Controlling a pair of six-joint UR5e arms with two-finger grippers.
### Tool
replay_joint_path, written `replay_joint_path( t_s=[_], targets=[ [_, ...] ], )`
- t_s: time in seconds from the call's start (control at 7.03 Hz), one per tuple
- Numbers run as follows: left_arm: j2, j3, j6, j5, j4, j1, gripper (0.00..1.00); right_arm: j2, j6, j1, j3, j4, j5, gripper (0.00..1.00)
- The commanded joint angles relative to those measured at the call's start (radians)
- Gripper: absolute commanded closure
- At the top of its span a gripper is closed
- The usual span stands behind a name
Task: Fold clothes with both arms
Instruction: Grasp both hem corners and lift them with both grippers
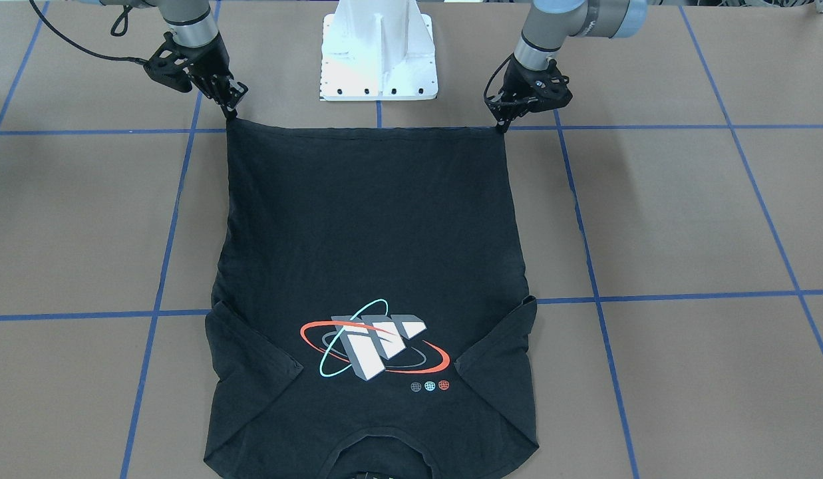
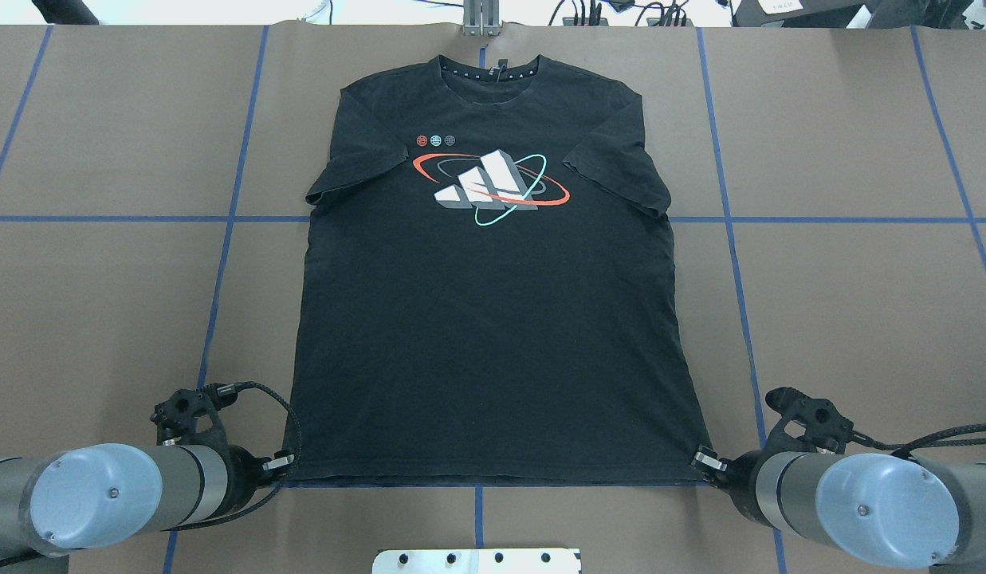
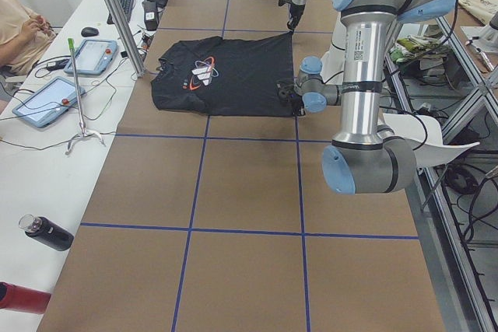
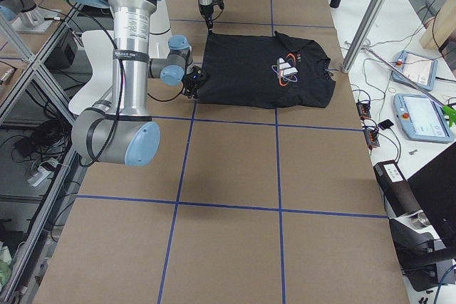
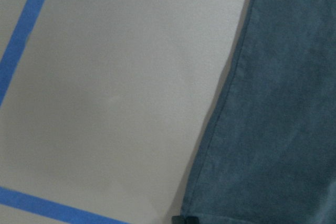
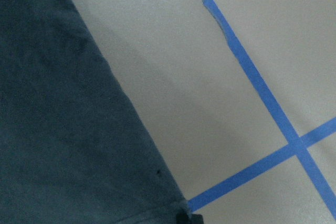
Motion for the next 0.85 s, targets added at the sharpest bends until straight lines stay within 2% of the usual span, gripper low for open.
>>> replay_joint_path(
  t_s=[0.0, 0.28, 0.57, 0.71],
  targets=[
    [0.041, -0.084, -0.003, -0.026, 0.009, -0.001, 1.00, -0.004, 0.001, 0.001, 0.031, -0.002, 0.003, 1.00],
    [0.100, -0.223, -0.009, -0.087, 0.010, -0.001, 1.00, -0.053, 0.006, -0.019, 0.106, -0.002, 0.024, 1.00],
    [0.100, -0.275, -0.083, -0.095, 0.015, 0.024, 1.00, -0.064, 0.018, -0.038, 0.168, -0.003, 0.104, 1.00],
    [0.094, -0.299, -0.087, -0.159, 0.022, 0.025, 1.00, -0.067, 0.020, -0.044, 0.180, -0.003, 0.133, 1.00]
  ],
)
